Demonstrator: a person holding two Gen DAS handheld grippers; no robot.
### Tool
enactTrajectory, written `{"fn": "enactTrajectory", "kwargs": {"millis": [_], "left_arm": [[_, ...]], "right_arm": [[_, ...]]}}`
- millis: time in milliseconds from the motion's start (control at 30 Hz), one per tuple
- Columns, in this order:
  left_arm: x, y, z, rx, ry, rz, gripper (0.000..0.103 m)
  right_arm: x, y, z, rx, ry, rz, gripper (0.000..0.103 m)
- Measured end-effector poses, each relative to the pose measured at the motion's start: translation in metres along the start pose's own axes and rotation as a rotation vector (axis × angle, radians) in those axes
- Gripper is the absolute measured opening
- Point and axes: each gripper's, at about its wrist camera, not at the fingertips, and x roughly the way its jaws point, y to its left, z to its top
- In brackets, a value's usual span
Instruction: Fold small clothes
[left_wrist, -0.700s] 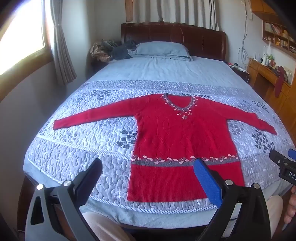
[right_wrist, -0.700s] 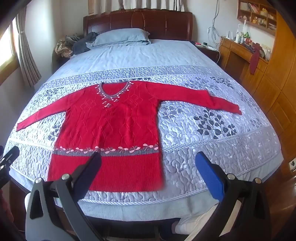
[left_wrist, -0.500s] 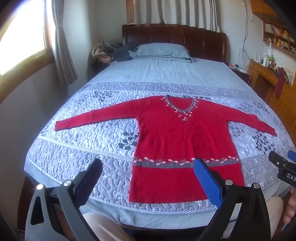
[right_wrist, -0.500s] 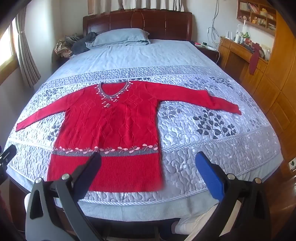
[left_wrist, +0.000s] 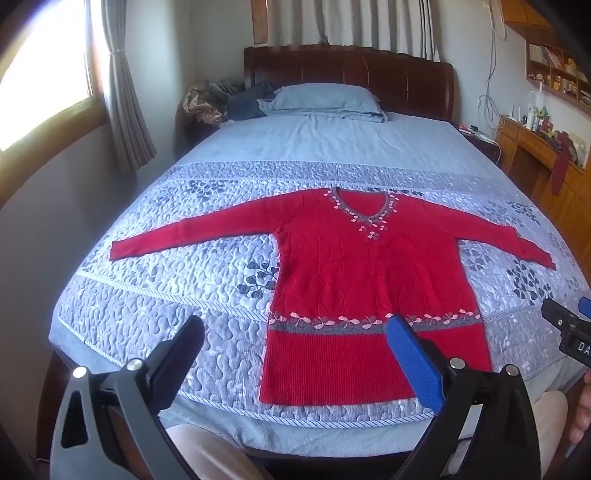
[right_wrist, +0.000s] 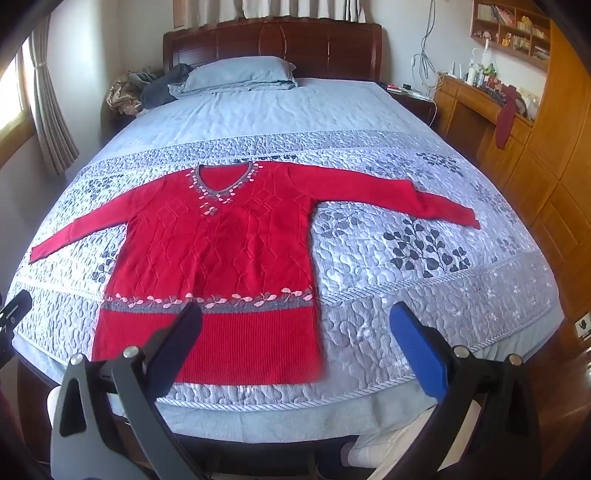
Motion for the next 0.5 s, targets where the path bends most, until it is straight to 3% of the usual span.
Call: {"fn": "enactTrajectory", "kwargs": {"millis": [500], "left_arm": [[0.0017,0.0005,0.0005,0.004,-0.002,0.007,0.099]], "right_arm": [[0.0019,-0.0022,-0.0009,0.0,0.002,-0.002,0.1]]}}
